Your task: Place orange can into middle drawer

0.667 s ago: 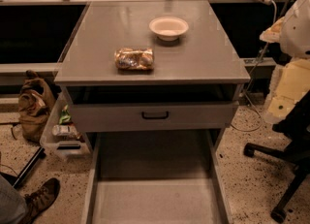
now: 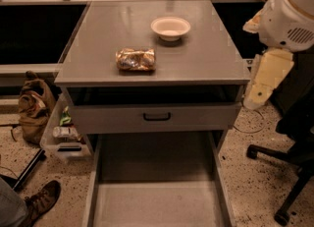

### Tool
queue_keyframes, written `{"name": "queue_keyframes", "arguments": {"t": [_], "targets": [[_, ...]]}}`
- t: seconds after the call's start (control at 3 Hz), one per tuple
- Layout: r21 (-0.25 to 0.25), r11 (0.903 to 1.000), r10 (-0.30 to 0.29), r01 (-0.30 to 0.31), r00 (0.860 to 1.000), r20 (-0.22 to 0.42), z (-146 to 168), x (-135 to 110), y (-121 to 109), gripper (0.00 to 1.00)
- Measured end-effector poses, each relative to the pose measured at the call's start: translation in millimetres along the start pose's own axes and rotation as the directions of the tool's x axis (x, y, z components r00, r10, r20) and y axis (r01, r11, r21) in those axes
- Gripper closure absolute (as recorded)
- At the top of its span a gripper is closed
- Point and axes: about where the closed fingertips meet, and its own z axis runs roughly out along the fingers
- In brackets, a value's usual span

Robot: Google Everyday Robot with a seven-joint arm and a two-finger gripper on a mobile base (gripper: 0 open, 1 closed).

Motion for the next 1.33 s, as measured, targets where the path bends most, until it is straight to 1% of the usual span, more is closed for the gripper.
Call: {"name": "queue_keyframes", "arguments": {"t": [0.33,0.67,1.0,1.33], "targets": [[0.006,0.9992,-0.040,0.040,0.998,0.048,21,-23,-37,0.00],[-0.004,0.9965,-0.082,0.083,0.992,0.095,38,-45,-66,0.00],[-0.004,0.9965,-0.082,0.083,0.992,0.095,38,-45,-66,0.00],[0.004,0.9967,-0.081,0.081,0.990,0.117,43,-49,-73,0.00]]}}
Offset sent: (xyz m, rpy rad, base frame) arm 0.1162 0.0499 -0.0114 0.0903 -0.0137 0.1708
